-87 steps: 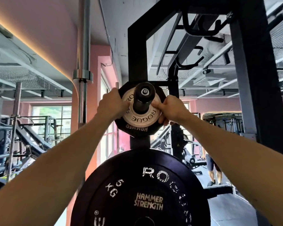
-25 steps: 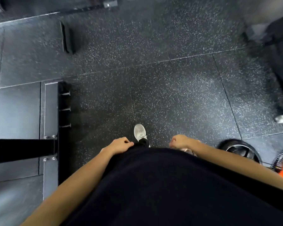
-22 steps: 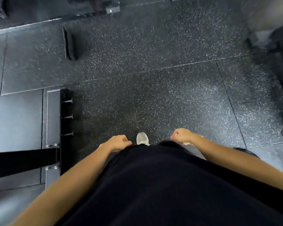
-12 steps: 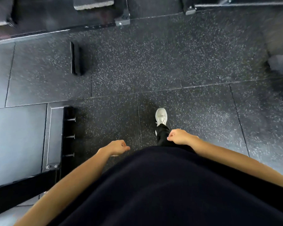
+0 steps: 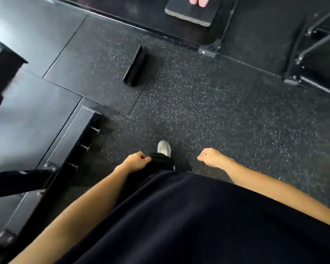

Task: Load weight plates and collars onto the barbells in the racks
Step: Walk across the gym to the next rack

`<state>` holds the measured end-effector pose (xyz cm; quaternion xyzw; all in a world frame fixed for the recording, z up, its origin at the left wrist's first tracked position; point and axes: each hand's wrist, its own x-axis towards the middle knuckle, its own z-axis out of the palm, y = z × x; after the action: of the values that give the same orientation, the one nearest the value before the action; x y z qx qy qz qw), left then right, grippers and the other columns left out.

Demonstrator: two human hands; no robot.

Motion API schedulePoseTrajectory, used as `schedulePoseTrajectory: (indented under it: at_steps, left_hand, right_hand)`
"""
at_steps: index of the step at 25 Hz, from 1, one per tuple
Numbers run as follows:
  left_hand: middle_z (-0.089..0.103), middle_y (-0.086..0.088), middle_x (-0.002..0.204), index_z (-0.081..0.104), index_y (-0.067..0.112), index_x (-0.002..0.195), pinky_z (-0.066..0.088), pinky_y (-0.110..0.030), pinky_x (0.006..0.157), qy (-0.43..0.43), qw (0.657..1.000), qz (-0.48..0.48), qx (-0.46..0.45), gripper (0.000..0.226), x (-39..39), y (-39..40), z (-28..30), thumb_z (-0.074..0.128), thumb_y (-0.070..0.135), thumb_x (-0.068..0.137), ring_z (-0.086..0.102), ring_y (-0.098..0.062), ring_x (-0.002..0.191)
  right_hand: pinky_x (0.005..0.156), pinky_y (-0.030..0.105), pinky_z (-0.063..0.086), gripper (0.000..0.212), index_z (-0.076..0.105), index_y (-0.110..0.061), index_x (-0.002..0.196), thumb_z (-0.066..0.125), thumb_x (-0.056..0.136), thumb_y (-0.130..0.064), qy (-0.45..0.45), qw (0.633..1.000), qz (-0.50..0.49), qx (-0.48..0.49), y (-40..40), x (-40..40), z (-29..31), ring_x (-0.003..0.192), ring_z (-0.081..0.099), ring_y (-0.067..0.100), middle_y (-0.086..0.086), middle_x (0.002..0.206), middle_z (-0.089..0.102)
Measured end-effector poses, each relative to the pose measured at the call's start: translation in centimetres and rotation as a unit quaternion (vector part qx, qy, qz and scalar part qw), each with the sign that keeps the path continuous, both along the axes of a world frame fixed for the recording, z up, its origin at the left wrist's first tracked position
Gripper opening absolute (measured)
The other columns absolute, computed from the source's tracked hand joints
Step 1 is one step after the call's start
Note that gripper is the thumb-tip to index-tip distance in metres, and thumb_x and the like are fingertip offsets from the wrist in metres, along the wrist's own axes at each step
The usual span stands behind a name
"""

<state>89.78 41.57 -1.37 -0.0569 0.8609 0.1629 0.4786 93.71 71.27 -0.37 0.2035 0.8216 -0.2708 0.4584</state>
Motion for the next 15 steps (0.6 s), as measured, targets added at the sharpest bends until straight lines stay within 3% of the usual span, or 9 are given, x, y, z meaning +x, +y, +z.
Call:
schedulePoseTrajectory:
  at_steps: [2,5,10,13,15]
  left_hand:
    - [0.058,-0.011,0.135,0.056,0.012,0.129,0.04,-0.031,0.099,-0.033,0.999,0.023,-0.006,0.05,-2.7,0.5,-1.4,0.045,0.05,0.098,0.054,-0.028,0.123]
    - [0.051,-0.012,0.143,0.051,0.008,0.136,0.037,-0.031,0.103,-0.05,0.995,0.087,0.018,0.057,-8.8,0.4,-3.1,0.04,0.05,0.099,0.048,-0.029,0.13]
    - [0.059,-0.013,0.132,0.058,0.009,0.124,0.042,-0.03,0.092,-0.015,0.994,0.107,0.019,0.048,-23.2,-3.3,-2.0,0.049,0.047,0.096,0.055,-0.028,0.12]
    - [0.059,-0.014,0.132,0.056,0.007,0.128,0.044,-0.031,0.093,0.001,0.988,0.154,0.015,0.05,-29.9,-6.6,-1.1,0.05,0.046,0.097,0.056,-0.029,0.12]
    - [0.061,-0.013,0.13,0.058,0.008,0.126,0.045,-0.031,0.09,-0.006,0.983,0.18,0.021,0.049,-33.6,-8.5,-1.0,0.05,0.047,0.097,0.058,-0.028,0.116]
  right_hand:
    - [0.096,0.037,0.043,0.031,0.061,-0.009,0.116,0.053,0.095,-0.031,-0.011,1.0,0.026,-0.001,0.1,-5.2,-0.4,0.113,0.056,0.027,0.011,0.121,0.062]
    - [0.092,0.034,0.043,0.027,0.06,-0.016,0.113,0.055,0.094,-0.034,-0.019,0.997,0.075,-0.003,-0.8,-13.8,-1.4,0.107,0.056,0.023,0.004,0.114,0.062]
    - [0.08,0.032,0.042,0.027,0.064,-0.009,0.102,0.057,0.09,-0.032,0.017,0.99,0.135,0.023,-3.5,-31.0,-0.5,0.091,0.057,0.019,0.014,0.103,0.066]
    - [0.091,0.034,0.045,0.019,0.065,-0.016,0.099,0.059,0.09,-0.032,0.036,0.986,0.162,0.014,-7.2,-39.8,0.3,0.104,0.058,0.023,0.006,0.112,0.066]
    - [0.093,0.036,0.046,0.023,0.066,-0.012,0.101,0.059,0.09,-0.031,0.031,0.978,0.205,0.001,-10.6,-45.0,0.6,0.107,0.059,0.026,0.009,0.113,0.066]
